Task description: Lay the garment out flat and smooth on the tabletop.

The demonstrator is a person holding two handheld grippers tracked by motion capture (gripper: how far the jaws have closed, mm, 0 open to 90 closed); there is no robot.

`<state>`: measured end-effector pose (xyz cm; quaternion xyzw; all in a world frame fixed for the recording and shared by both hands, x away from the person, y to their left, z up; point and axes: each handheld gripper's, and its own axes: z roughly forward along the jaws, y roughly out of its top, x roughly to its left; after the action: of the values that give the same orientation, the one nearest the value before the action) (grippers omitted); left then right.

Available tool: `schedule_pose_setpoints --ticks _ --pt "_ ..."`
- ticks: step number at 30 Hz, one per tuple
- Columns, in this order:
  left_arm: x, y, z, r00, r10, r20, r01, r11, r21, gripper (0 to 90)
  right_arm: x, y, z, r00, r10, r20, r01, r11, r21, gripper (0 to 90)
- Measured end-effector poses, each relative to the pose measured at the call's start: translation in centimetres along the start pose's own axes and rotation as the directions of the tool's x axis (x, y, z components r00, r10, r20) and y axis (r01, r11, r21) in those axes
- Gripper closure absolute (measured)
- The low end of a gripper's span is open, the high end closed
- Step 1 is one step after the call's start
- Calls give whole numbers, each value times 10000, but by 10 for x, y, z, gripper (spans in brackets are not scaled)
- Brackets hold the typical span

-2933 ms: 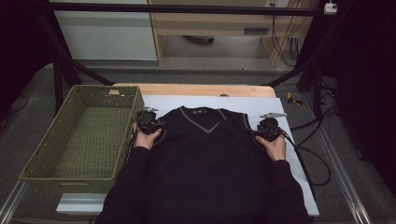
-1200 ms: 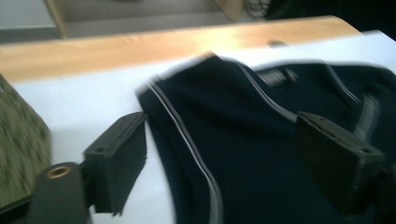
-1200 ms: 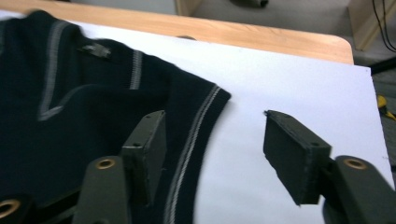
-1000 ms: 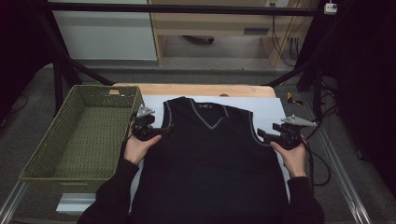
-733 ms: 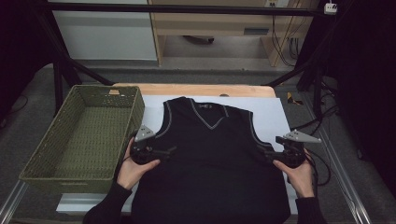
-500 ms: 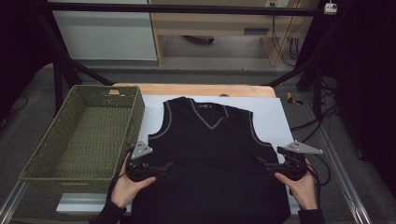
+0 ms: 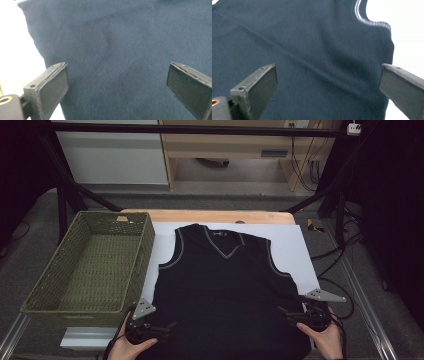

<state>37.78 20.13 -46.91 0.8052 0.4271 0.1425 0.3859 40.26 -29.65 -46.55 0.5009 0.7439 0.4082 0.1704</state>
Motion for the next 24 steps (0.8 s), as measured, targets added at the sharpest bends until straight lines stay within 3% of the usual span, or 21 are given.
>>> schedule_pose_setpoints --ticks 4,7,11,14,18,20,21,24 --pt "-1 -6 -3 9998 -86 -157 88 9998 164 104 -2 -10 -1 9996 147 221 -154 9994 312 56" --pt "-3 -11 -6 9990 177 -417 -168 9996 229 171 -3 -14 -4 9992 157 380 -174 9988 462 120" --pt "-3 -18 -10 9977 -203 -654 237 9984 509 278 -6 -21 -8 9974 105 709 -155 9974 697 251" --pt "-1 -24 -15 9954 -326 -900 349 9991 249 364 -7 -24 -11 9961 34 883 -100 9971 751 335" --pt "0 -27 -18 9928 -522 -1082 553 9981 258 447 -4 -24 -12 9917 -367 1236 238 9943 1043 416" --pt "0 -27 -20 9932 -754 -883 791 9961 396 523 -4 -23 -13 9886 -510 1416 343 9924 1183 435" --pt "0 -28 -20 9940 -755 -795 795 9957 476 577 -4 -23 -14 9894 -441 1384 273 9923 1210 430" --pt "-3 -28 -21 9946 -164 -1027 224 9981 576 594 -8 -23 -17 9866 -343 1598 141 9920 1257 442"
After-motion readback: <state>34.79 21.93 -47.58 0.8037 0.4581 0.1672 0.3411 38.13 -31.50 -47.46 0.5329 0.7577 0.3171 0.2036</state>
